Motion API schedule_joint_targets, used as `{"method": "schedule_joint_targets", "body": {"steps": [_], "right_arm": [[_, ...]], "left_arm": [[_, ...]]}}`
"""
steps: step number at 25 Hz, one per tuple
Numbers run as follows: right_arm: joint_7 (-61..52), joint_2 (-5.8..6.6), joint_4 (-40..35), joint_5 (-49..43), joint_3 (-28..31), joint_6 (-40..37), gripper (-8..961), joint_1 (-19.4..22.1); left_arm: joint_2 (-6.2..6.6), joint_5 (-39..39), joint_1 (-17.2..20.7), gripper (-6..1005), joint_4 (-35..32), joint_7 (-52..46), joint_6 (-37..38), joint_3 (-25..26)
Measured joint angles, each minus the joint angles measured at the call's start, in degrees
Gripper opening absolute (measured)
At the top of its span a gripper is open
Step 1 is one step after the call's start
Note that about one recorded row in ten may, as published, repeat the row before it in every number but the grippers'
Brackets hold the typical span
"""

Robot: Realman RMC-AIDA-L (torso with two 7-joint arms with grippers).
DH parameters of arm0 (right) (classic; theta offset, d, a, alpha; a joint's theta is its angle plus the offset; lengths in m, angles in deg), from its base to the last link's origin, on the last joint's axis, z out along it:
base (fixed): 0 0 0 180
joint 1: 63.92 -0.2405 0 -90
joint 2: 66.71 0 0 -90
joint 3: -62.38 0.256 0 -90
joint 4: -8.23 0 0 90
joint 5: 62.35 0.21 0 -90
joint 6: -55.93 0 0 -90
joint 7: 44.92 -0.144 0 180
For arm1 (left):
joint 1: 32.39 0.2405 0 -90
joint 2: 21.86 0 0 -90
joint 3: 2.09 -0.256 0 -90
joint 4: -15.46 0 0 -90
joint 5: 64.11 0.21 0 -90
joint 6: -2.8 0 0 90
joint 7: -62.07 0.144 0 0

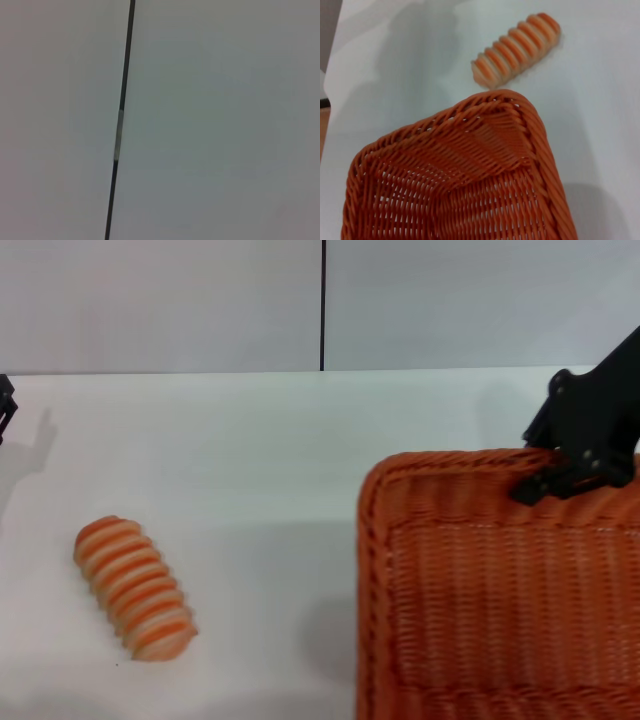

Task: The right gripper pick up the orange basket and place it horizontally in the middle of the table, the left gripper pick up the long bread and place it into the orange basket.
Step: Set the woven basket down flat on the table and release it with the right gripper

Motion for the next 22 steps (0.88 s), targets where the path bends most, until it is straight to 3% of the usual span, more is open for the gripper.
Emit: {"method": "schedule_joint_targets", "body": {"steps": [3, 6, 8, 12, 22], "right_arm": [[4.0, 2.16, 4.3, -0.2, 2.0, 0.2, 152, -0.9], [6.7, 3.06, 6.8, -0.4, 3.7, 0.5, 151, -1.7], [9.5, 4.55, 9.9, -0.5, 5.2, 2.1, 151, -2.4], [11.7, 5.19, 12.2, -1.0, 5.5, 5.7, 151, -2.5], [15.6, 5.36, 17.5, -1.8, 5.6, 13.8, 150, -2.5]], "left_arm": [[0.01, 0.0, 0.0, 683, 0.6, 0.0, 0.2, 0.0], [0.01, 0.0, 0.1, 683, 0.7, 0.0, 0.9, 0.0], [0.01, 0.0, 0.3, 683, 0.7, 0.0, 1.4, -0.1], [-0.02, 0.1, 0.6, 683, 0.9, 0.0, 2.2, -0.4], [-0.03, 0.4, 0.9, 683, 2.2, 0.0, 3.6, -0.5]]}}
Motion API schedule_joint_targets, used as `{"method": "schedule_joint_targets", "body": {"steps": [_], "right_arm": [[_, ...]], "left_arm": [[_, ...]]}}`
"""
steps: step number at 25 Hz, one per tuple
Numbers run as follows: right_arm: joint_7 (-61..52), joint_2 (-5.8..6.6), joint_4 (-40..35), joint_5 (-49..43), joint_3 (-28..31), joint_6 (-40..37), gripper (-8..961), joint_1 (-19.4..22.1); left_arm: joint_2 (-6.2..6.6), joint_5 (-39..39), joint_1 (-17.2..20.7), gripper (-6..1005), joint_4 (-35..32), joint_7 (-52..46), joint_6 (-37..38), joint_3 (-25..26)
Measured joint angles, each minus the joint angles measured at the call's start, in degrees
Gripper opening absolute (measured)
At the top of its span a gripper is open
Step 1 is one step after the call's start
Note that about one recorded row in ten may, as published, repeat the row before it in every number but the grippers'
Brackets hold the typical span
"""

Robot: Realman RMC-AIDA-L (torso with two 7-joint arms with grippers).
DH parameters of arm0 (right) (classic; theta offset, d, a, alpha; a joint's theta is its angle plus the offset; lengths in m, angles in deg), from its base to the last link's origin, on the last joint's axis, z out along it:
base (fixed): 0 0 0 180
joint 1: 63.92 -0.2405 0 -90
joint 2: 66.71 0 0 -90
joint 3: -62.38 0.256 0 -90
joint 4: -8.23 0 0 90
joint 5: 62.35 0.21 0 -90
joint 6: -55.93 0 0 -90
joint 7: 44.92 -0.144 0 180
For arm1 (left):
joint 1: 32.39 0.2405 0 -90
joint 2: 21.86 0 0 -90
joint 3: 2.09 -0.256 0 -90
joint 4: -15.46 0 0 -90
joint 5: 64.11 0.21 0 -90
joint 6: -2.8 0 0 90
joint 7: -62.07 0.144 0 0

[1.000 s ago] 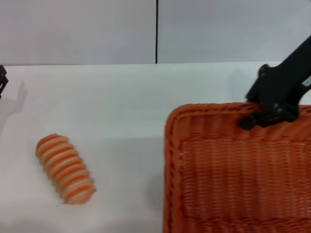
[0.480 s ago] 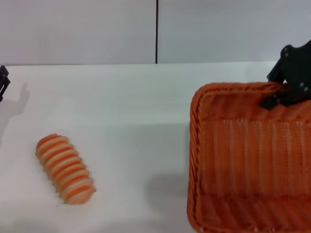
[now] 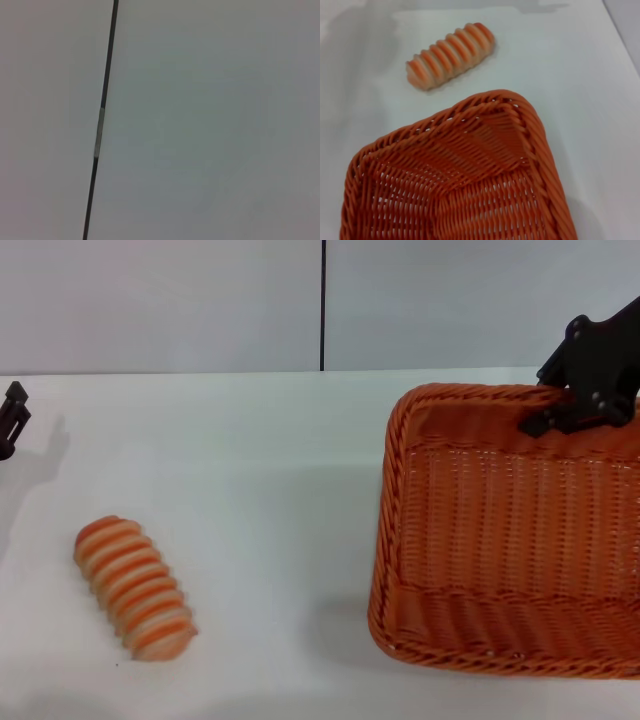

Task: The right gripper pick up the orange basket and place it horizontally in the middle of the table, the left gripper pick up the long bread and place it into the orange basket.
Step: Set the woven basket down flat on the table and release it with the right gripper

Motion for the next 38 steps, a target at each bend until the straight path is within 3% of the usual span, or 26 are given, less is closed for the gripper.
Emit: {"method": "schedule_joint_targets", "body": {"steps": [27, 38], "right_arm": [[6.6, -0.53, 9.2, -2.7, 0.2, 6.3, 149, -2.9], [10.4, -1.91, 9.4, 5.1, 0.7, 14.0, 149, -1.7]], "left_arm": [[0.06, 0.1, -0.2, 682, 1.5, 0.1, 0.1, 0.0], [0.03, 0.1, -0.4, 682, 1.5, 0.1, 0.0, 0.0]]}}
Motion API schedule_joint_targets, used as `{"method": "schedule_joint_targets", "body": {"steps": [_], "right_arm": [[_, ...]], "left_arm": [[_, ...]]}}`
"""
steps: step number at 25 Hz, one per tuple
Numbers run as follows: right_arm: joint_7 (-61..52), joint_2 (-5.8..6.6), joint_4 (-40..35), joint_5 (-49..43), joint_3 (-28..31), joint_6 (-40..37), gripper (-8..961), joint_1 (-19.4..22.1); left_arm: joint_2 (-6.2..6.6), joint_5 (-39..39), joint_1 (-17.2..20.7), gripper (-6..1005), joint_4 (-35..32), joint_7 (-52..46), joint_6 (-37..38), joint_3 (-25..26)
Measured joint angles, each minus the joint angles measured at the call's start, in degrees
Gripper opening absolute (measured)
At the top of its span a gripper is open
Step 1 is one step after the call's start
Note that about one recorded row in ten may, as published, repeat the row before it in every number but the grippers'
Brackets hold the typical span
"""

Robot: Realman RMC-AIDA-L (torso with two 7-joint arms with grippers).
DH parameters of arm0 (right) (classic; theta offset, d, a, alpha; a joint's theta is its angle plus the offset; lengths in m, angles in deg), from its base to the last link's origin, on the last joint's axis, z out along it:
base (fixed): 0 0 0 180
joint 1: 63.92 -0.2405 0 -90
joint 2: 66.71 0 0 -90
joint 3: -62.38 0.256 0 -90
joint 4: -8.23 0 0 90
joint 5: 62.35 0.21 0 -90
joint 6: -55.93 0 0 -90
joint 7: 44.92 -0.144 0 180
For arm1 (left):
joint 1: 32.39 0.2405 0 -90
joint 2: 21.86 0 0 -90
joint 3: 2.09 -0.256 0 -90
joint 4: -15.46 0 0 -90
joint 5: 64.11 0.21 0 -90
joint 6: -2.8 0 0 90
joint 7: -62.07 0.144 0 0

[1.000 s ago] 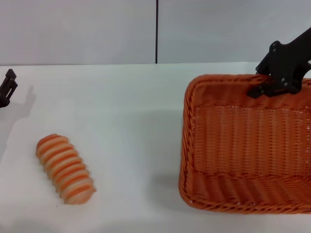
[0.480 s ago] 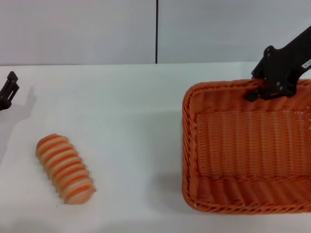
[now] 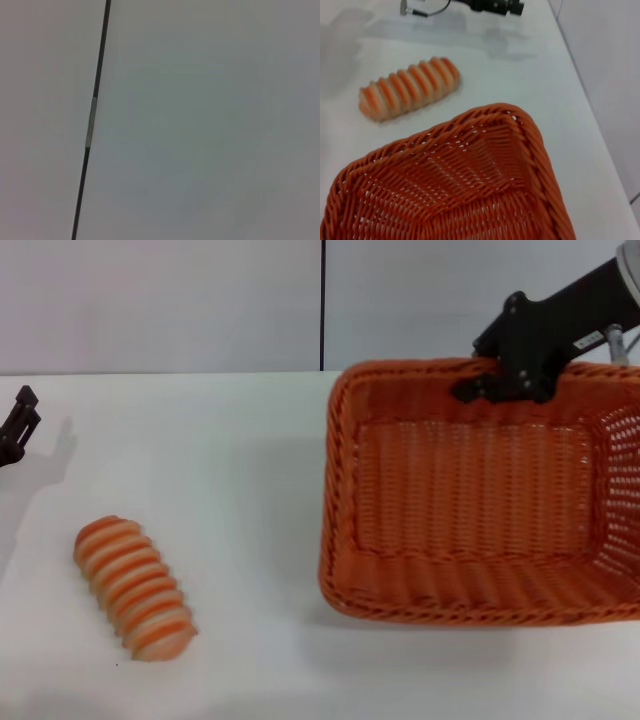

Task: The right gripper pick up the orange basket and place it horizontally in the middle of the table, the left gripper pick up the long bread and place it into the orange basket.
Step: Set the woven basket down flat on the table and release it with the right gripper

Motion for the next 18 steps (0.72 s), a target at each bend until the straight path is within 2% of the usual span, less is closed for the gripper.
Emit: {"method": "schedule_joint_targets", "body": {"steps": [13, 18], "right_arm": [[3.2, -3.19, 1.6, 3.3, 0.5, 3.4, 150, -1.4], [4.7, -3.47, 3.7, 6.1, 0.5, 4.0, 150, -2.2]], "left_arm": [[0.00, 0.0, -0.1, 682, 0.0, 0.0, 0.0, 0.0], [0.00, 0.0, 0.0, 682, 0.0, 0.0, 0.1, -0.2]]}}
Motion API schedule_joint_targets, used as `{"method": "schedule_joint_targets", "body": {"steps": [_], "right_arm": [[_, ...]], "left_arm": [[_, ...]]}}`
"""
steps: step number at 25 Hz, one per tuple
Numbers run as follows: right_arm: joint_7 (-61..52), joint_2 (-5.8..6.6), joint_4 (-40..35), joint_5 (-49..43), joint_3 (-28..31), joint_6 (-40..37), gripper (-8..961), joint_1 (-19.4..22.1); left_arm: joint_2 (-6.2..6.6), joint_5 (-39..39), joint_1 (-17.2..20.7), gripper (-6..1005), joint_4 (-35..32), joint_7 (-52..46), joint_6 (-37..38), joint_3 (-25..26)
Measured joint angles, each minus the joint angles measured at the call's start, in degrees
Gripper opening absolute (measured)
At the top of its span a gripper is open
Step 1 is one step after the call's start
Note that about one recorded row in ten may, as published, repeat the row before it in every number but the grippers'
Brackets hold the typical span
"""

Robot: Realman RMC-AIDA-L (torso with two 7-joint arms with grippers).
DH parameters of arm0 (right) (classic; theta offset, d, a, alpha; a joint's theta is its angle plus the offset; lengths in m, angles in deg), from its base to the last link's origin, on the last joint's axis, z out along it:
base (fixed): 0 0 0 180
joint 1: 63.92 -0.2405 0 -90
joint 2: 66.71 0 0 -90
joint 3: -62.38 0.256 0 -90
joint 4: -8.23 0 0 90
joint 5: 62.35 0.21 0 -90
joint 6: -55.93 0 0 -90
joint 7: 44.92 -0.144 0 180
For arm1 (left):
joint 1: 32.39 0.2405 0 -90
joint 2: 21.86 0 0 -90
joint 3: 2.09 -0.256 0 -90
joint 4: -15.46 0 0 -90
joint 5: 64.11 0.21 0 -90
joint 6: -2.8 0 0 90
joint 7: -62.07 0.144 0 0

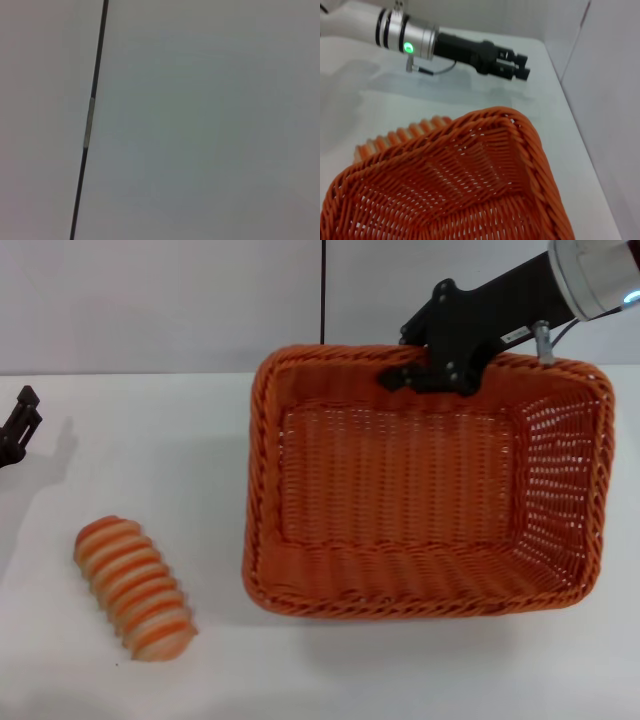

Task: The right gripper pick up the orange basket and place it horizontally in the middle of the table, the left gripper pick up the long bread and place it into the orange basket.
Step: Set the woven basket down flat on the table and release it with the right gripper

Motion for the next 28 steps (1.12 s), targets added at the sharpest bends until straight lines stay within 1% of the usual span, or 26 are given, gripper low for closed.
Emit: {"method": "schedule_joint_targets", "body": {"steps": [1, 3, 4, 5, 6, 8, 10, 11, 19, 20, 21, 23, 25, 28], "right_arm": [[0.0, 0.00, 0.0, 0.0, 0.0, 0.0, 151, 0.0], [0.5, -0.37, 0.7, 0.3, 0.0, 0.2, 151, -0.4], [0.7, -0.69, 0.9, 0.3, 0.0, 0.3, 151, -0.6], [1.1, -1.30, 1.4, 0.4, 0.0, 0.7, 151, -0.9], [1.1, -1.30, 1.4, 0.4, 0.0, 0.7, 151, -0.9], [1.3, -1.70, 2.4, 0.4, 0.0, 1.1, 152, -1.4], [1.5, -1.90, 4.6, 0.5, 0.0, 2.0, 152, -2.4], [1.5, -1.90, 4.6, 0.5, 0.0, 2.0, 152, -2.4], [1.2, -3.04, 5.8, 3.4, 0.0, 5.0, 154, -2.0], [0.9, -3.64, 6.2, 3.5, 0.0, 5.8, 154, -1.9], [0.9, -3.64, 6.2, 3.5, 0.0, 5.8, 154, -1.9], [0.8, -4.24, 6.5, 3.5, 0.0, 6.2, 154, -1.7], [0.4, -5.21, 6.6, 3.6, -0.1, 6.4, 154, -1.5], [-0.2, -5.52, 6.6, 3.6, -0.1, 6.5, 155, -1.4]], "left_arm": [[0.00, 0.0, 0.0, 682, 0.0, 0.0, 0.0, 0.0], [0.00, 0.0, 0.0, 682, 0.0, 0.0, 0.0, 0.0], [0.00, 0.0, 0.1, 682, 0.0, 0.0, 0.0, 0.0], [0.00, 0.0, 0.1, 682, 0.0, 0.0, 0.0, 0.0], [0.00, 0.0, 0.1, 682, 0.0, 0.0, 0.0, 0.0], [0.00, 0.0, 0.1, 682, 0.0, 0.0, 0.0, 0.0], [0.00, 0.0, 0.1, 682, 0.0, 0.0, 0.0, 0.0], [0.00, 0.0, 0.1, 682, 0.0, 0.0, 0.0, 0.0], [0.01, 0.0, 0.4, 682, 0.0, 0.0, -0.1, 0.0], [0.01, 0.0, 0.5, 682, 0.0, 0.0, -0.1, 0.0], [0.01, 0.0, 0.5, 682, 0.0, 0.0, -0.1, 0.0], [0.01, 0.0, 0.5, 682, 0.0, 0.0, -0.1, 0.0], [0.01, 0.0, 0.5, 682, 0.0, 0.0, 0.0, 0.0], [0.01, 0.0, 0.5, 682, 0.0, 0.0, 0.0, 0.0]]}}
